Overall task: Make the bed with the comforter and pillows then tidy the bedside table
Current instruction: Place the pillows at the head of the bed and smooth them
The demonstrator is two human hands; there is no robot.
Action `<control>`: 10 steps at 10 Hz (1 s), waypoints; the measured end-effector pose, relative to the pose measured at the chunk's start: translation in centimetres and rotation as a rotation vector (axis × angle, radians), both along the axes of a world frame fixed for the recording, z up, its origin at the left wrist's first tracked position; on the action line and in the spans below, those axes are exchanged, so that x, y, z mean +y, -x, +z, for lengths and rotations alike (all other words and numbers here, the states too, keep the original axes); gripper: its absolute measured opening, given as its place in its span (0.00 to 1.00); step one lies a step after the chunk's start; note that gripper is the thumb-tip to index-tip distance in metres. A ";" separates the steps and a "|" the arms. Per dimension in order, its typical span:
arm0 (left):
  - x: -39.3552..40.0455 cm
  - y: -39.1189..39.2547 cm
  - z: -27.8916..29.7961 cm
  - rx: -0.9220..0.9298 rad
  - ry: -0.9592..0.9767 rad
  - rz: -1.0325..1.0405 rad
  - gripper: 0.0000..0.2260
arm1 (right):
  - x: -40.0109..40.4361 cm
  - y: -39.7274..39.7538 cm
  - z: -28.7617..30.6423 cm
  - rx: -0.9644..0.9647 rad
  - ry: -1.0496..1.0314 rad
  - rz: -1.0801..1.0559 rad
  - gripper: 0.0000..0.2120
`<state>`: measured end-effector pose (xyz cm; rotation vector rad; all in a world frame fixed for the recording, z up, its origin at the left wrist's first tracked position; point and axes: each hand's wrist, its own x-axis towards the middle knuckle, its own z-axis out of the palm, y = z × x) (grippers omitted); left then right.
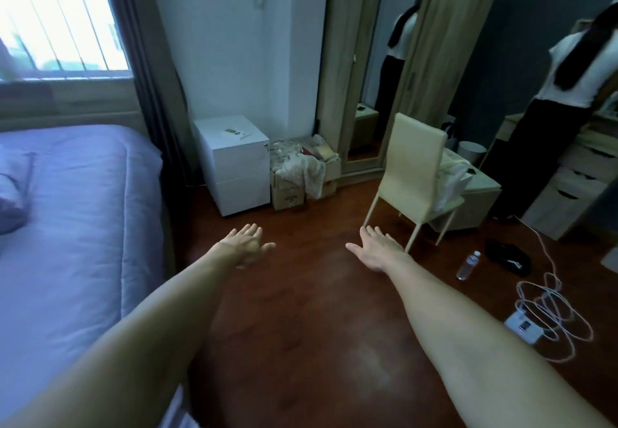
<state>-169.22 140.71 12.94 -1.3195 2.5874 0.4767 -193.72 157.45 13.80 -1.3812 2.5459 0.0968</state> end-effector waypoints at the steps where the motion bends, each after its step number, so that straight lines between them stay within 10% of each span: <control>1: -4.8 0.8 1.0 -0.039 0.007 -0.060 0.33 | -5.4 1.0 0.2 -0.023 -0.006 0.042 0.36; 10: -46.7 -7.3 1.4 -0.115 0.037 0.591 0.33 | -69.2 -2.2 0.1 -0.069 0.030 0.774 0.36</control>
